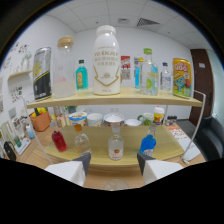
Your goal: Make me a cup of Mojito.
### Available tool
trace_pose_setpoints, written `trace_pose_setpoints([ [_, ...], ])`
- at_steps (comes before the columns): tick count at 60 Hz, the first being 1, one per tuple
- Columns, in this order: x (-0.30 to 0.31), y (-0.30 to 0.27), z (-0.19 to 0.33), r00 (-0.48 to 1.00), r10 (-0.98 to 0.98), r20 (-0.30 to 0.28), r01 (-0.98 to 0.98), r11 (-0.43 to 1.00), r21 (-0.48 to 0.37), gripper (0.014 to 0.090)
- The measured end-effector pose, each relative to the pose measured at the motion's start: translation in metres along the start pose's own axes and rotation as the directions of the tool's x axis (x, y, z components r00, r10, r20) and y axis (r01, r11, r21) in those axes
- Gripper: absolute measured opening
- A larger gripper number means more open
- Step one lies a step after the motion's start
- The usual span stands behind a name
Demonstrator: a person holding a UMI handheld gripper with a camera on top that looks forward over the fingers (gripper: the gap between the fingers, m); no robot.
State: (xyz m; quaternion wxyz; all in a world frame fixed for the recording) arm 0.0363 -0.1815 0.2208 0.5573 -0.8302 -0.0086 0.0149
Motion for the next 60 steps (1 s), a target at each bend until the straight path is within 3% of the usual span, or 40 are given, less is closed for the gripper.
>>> trace_pose_setpoints([
  [10, 0.004, -0.006, 0.044, 1.0, 0.001, -0.006, -0.001, 1.0, -0.028, 0.0801],
  [29, 0.006, 0.005, 0.079, 1.0, -0.011, -0.025, 0.009, 0.998, -0.066, 0.0362],
  [49, 0.004, -0.002, 0.064, 1.0, -0.019, 0.013, 0.02, 0.999, -0.042, 0.034],
  [60, 0.022, -0.012, 0.023, 1.0, -0.011, -0.024, 0.011, 1.0, 0.001, 0.0339],
])
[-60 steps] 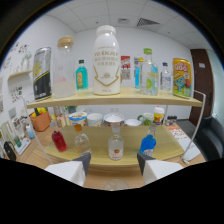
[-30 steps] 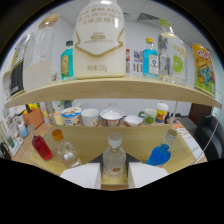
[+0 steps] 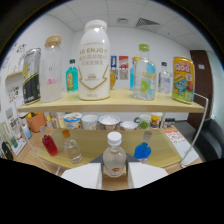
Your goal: Make me a cup of Mojito.
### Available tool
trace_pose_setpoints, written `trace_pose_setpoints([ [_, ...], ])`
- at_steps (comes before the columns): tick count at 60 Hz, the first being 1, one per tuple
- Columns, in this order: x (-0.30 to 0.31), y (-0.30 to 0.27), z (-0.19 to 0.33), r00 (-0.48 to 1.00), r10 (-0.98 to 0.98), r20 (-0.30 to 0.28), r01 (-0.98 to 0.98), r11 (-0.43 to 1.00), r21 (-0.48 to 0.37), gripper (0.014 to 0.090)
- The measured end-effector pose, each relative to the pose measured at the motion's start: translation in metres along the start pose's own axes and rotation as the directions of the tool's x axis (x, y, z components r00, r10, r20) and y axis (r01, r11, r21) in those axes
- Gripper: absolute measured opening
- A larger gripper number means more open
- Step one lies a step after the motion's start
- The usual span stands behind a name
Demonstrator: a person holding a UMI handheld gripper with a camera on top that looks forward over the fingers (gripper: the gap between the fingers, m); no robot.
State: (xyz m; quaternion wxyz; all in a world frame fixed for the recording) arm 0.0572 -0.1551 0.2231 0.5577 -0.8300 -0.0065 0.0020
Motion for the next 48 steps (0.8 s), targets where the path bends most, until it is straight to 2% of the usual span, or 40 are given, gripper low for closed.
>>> trace_pose_setpoints([
  [10, 0.036, 0.019, -0.035, 0.997, 0.011, -0.072, -0.012, 1.0, -0.006, 0.0339],
  [23, 0.075, 0.068, -0.051, 0.989, -0.035, -0.146, 0.023, 0.996, -0.082, 0.0338],
  [30, 0.091, 0.087, -0.046, 0.96, -0.206, -0.188, 0.182, 0.974, -0.138, 0.0336],
  [36, 0.104, 0.091, -0.042, 0.873, -0.436, -0.221, 0.397, 0.896, -0.2, 0.0337],
  [42, 0.104, 0.084, -0.039, 0.73, -0.649, -0.215, 0.605, 0.759, -0.24, 0.0338],
  [48, 0.098, 0.071, -0.035, 0.527, -0.824, -0.208, 0.782, 0.566, -0.26, 0.0336],
])
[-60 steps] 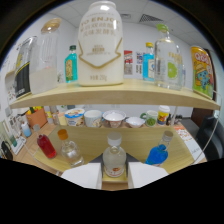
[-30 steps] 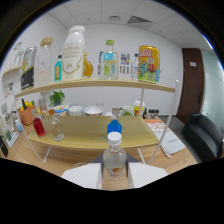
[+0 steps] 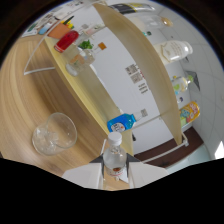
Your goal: Make me a cup of Mojito.
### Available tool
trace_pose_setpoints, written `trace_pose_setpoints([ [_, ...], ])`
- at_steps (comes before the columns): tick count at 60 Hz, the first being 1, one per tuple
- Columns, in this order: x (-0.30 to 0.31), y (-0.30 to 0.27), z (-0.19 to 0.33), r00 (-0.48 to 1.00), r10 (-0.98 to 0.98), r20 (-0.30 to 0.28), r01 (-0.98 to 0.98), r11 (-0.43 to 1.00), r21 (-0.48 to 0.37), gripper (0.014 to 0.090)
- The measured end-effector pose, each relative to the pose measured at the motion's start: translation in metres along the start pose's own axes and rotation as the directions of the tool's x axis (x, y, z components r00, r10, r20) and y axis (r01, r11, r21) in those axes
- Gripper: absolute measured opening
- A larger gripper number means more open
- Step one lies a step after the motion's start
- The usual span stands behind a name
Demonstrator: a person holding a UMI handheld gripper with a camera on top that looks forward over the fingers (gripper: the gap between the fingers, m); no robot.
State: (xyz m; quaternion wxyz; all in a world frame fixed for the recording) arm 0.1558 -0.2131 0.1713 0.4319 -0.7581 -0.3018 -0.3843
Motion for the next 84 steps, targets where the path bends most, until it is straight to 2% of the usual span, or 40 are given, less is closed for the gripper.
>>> trace_pose_setpoints([
  [10, 0.007, -0.032, -0.001, 0.906, -0.402, -0.133, 0.413, 0.908, 0.066, 0.0336],
  [15, 0.007, -0.043, -0.002, 0.81, -0.552, -0.2, 0.572, 0.817, 0.064, 0.0338],
  [20, 0.004, -0.057, -0.005, 0.712, -0.658, -0.244, 0.691, 0.719, 0.074, 0.0335],
  [24, 0.003, -0.062, -0.004, 0.603, -0.749, -0.277, 0.787, 0.615, 0.051, 0.0335],
  [38, -0.001, -0.065, -0.001, 0.409, -0.862, -0.3, 0.905, 0.425, 0.013, 0.0336],
  [47, 0.001, -0.064, -0.003, 0.439, -0.847, -0.3, 0.893, 0.449, 0.039, 0.0336],
  [52, 0.006, -0.069, -0.008, 0.536, -0.789, -0.299, 0.839, 0.536, 0.091, 0.0336],
  [58, 0.018, -0.075, -0.019, 0.775, -0.588, -0.233, 0.629, 0.756, 0.184, 0.0341],
  [62, 0.028, -0.079, -0.027, 0.916, -0.374, -0.145, 0.399, 0.88, 0.257, 0.0337],
  [67, 0.04, -0.08, -0.033, 0.998, -0.061, -0.009, 0.061, 0.952, 0.301, 0.034],
  [75, 0.04, -0.068, -0.031, 0.909, 0.36, 0.21, -0.409, 0.871, 0.273, 0.0341],
  [81, 0.024, -0.049, -0.018, 0.767, 0.557, 0.32, -0.626, 0.758, 0.181, 0.034],
  [84, 0.012, -0.036, -0.009, 0.704, 0.619, 0.347, -0.689, 0.714, 0.123, 0.034],
])
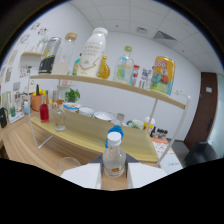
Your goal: Make me a cup of Mojito.
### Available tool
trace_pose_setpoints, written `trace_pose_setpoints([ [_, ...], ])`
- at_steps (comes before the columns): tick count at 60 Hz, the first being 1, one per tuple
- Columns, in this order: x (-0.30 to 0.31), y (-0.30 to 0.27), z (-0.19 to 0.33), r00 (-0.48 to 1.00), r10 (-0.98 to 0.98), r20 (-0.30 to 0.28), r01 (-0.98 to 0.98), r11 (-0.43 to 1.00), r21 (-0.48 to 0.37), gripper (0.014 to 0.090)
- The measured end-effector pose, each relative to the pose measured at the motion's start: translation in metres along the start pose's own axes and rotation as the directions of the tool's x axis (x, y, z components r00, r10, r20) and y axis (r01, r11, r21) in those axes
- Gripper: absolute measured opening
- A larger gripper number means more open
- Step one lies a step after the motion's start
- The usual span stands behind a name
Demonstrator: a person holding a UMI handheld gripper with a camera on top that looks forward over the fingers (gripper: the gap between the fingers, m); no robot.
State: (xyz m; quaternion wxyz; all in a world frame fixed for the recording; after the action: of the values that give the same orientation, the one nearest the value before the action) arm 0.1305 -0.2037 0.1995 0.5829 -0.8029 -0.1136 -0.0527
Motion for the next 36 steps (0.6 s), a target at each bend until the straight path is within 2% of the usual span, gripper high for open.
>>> trace_pose_setpoints([
  [13, -0.004, 0.084, 0.029, 0.974, 0.224, 0.041, -0.216, 0.966, -0.144, 0.0337],
  [36, -0.02, 0.16, 0.051, 0.958, 0.283, 0.056, -0.259, 0.929, -0.264, 0.0337],
])
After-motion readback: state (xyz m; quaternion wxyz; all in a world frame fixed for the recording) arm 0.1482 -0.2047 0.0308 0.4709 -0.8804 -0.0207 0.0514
